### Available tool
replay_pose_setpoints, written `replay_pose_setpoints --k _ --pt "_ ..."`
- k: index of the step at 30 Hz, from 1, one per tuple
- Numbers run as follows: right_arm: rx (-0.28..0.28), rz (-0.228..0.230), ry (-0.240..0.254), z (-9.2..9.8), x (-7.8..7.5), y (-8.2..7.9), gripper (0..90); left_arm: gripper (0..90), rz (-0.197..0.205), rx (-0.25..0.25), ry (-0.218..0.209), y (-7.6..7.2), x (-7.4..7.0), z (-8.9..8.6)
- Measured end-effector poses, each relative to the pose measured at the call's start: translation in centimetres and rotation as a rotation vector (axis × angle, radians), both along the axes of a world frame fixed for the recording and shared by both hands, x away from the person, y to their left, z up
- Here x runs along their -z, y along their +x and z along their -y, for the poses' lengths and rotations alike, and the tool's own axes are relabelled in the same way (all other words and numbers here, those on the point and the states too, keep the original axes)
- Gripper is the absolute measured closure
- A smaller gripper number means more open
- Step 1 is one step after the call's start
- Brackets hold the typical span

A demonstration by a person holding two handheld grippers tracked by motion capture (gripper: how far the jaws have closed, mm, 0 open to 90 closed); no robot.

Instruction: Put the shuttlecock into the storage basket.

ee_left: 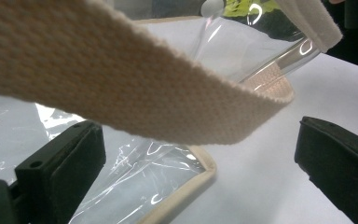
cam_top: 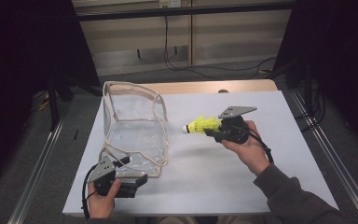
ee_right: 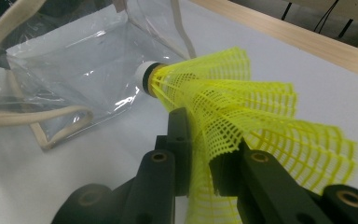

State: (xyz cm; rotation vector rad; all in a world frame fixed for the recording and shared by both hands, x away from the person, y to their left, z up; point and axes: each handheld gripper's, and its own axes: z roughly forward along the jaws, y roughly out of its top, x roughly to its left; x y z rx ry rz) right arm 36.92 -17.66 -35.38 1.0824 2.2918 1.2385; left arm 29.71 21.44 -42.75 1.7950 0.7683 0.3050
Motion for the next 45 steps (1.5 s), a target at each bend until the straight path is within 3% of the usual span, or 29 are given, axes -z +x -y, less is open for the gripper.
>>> replay_pose_setpoints --k 32,45 --pt "-0.025 0.025 -0.001 -0.5 -5.7 1.0 80.1 1.7 -0.003 0.000 -0.003 0.1 0.0 0.0" --pt "-0.044 0.035 -0.002 -1.6 -7.8 1.3 80.1 1.7 -0.001 0.001 -0.004 0.1 0.0 0.0"
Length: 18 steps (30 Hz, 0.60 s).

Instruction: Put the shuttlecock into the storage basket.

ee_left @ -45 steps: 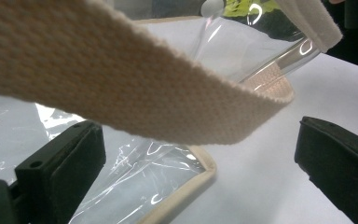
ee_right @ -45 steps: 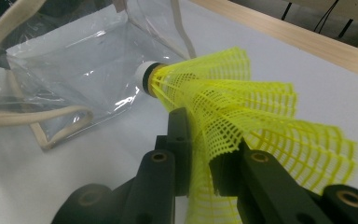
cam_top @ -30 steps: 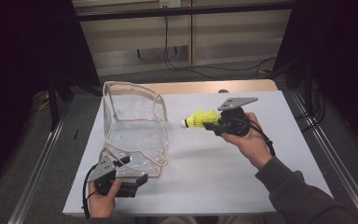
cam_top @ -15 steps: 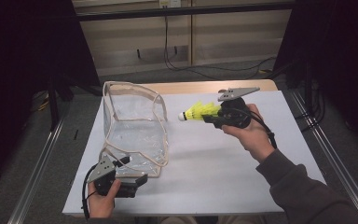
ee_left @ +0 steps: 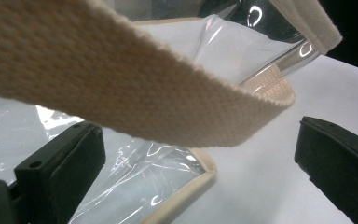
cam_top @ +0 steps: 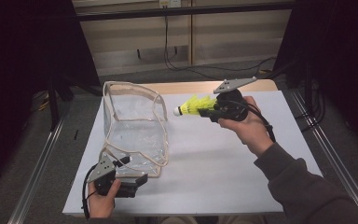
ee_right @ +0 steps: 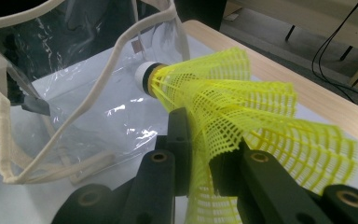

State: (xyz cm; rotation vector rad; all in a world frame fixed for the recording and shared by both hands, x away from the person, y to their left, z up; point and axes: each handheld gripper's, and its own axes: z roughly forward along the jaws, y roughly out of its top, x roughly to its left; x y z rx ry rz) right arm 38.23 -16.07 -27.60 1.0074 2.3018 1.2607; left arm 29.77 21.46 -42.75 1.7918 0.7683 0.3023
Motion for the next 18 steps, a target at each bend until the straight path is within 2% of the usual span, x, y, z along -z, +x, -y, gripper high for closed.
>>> replay_pose_setpoints --k 18 --pt "-0.008 0.012 -0.014 -1.8 -2.1 0.9 80.1 1.7 -0.001 0.002 -0.001 0.0 0.0 -0.1"
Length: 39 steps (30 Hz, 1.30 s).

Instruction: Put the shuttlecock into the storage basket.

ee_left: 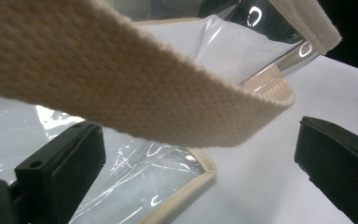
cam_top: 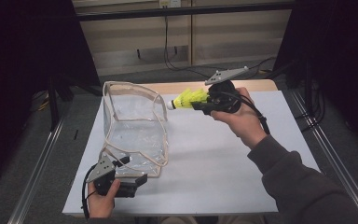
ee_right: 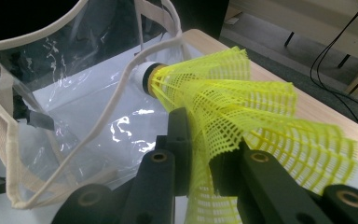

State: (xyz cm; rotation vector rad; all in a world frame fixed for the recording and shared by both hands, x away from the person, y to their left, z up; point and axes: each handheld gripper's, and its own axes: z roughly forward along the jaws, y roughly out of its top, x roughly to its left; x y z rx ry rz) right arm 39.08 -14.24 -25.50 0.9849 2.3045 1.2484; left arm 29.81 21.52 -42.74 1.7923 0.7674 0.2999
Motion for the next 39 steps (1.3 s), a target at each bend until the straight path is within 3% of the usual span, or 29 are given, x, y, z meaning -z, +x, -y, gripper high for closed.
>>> replay_pose_setpoints --k 12,28,31,32,39 --pt "0.004 0.006 -0.004 -0.7 -0.8 0.8 80.1 1.7 -0.002 0.003 -0.008 0.0 0.0 0.0" --pt "-0.024 0.014 -0.019 -3.3 -1.6 1.1 80.1 1.7 0.003 0.004 -0.003 0.0 0.0 -0.1" --pt "-0.028 0.016 -0.017 -3.8 -1.7 1.2 80.1 1.8 0.002 0.004 -0.009 0.0 0.0 -0.1" --pt "-0.031 0.017 -0.019 -3.9 -1.7 1.2 80.0 1.7 -0.003 -0.006 -0.033 -0.1 0.0 0.1" --pt "-0.053 0.016 -0.028 -5.7 -1.7 1.0 80.1 1.7 0.002 0.005 -0.010 0.0 0.0 -0.1"
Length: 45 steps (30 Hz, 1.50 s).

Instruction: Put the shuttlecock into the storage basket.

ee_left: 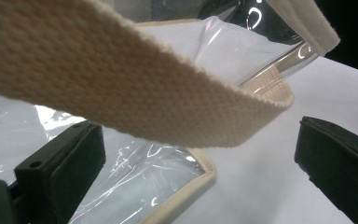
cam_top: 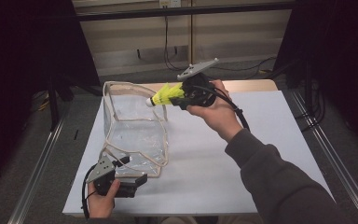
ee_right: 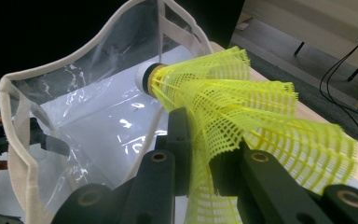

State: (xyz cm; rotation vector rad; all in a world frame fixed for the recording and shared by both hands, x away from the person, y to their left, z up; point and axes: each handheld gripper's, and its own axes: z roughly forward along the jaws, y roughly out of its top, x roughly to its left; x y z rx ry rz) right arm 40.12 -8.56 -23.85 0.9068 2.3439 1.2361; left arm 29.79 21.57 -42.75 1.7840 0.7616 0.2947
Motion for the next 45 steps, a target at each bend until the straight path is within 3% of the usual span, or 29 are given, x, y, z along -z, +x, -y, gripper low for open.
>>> replay_pose_setpoints --k 3,8,12,14,45 --pt "-0.008 0.001 -0.004 -0.5 0.0 0.0 80.0 1.7 -0.006 -0.008 -0.021 -0.1 0.0 0.1" --pt "-0.012 -0.001 -0.002 -1.1 0.2 0.1 80.1 1.7 0.000 0.001 0.000 0.0 0.0 0.0" --pt "-0.014 -0.003 0.002 -1.5 0.3 0.2 80.0 1.7 -0.002 -0.013 -0.024 -0.1 0.1 0.2" --pt "-0.016 -0.003 0.001 -1.7 0.3 0.2 80.0 1.7 0.000 0.000 -0.003 0.0 0.0 0.0" --pt "-0.076 -0.003 -0.053 -6.1 1.2 0.2 80.0 1.9 0.000 0.000 -0.005 0.0 0.0 -0.1"
